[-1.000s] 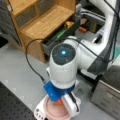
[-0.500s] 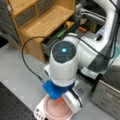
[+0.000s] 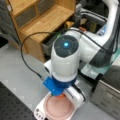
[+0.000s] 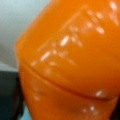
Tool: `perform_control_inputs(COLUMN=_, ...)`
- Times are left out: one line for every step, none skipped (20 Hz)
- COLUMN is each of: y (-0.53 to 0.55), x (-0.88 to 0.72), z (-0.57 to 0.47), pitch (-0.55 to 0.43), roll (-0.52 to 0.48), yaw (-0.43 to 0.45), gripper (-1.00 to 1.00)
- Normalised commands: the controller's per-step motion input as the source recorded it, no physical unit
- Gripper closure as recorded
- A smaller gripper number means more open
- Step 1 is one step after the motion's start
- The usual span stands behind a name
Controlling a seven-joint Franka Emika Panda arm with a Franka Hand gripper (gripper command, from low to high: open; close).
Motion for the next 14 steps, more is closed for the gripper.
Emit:
perform_control_inputs(y=-0.04, x=-0.21, z=0.09, pitch=-0.037, roll=-0.009, yaw=-0.152, gripper=1.0)
perform_control_inputs(y=-0.02, x=-0.19, z=0.14, pitch=-0.006, roll=0.003, yaw=-0.239, gripper=1.0)
perform_control_inputs(y=-0.01, x=-0.18, z=0.17, pitch=0.004, roll=0.007, yaw=-0.26, gripper=1.0)
perform_control_inputs(y=-0.01, x=-0.17, z=0.17, pitch=0.008, roll=0.006, yaw=-0.253, gripper=1.0)
perform_control_inputs(y=0.01, x=-0.14, z=0.2, pitch=0.03, roll=0.061, yaw=-0.355, gripper=1.0)
perform_control_inputs(y=0.02, x=-0.11, z=0.19, pitch=0.035, roll=0.077, yaw=-0.361, gripper=1.0)
perform_control_inputs(y=0.03, x=-0.1, z=0.17, pitch=0.035, roll=0.083, yaw=-0.345, gripper=1.0)
perform_control_inputs(y=0.03, x=-0.08, z=0.14, pitch=0.036, roll=0.081, yaw=-0.313, gripper=1.0)
perform_control_inputs(y=0.03, x=-0.07, z=0.11, pitch=0.037, roll=0.077, yaw=-0.278, gripper=1.0)
perform_control_inputs(y=0.03, x=-0.06, z=0.08, pitch=0.01, roll=0.047, yaw=-0.346, gripper=1.0)
perform_control_inputs(y=0.01, x=-0.04, z=0.01, pitch=0.01, roll=0.031, yaw=-0.3, gripper=1.0)
perform_control_inputs(y=0.01, x=-0.03, z=0.01, pitch=0.009, roll=0.029, yaw=-0.295, gripper=1.0)
perform_control_inputs(y=0.01, x=-0.03, z=0.0, pitch=0.012, roll=0.027, yaw=-0.274, gripper=1.0)
perform_control_inputs(y=0.01, x=-0.03, z=0.0, pitch=0.016, roll=0.026, yaw=-0.243, gripper=1.0)
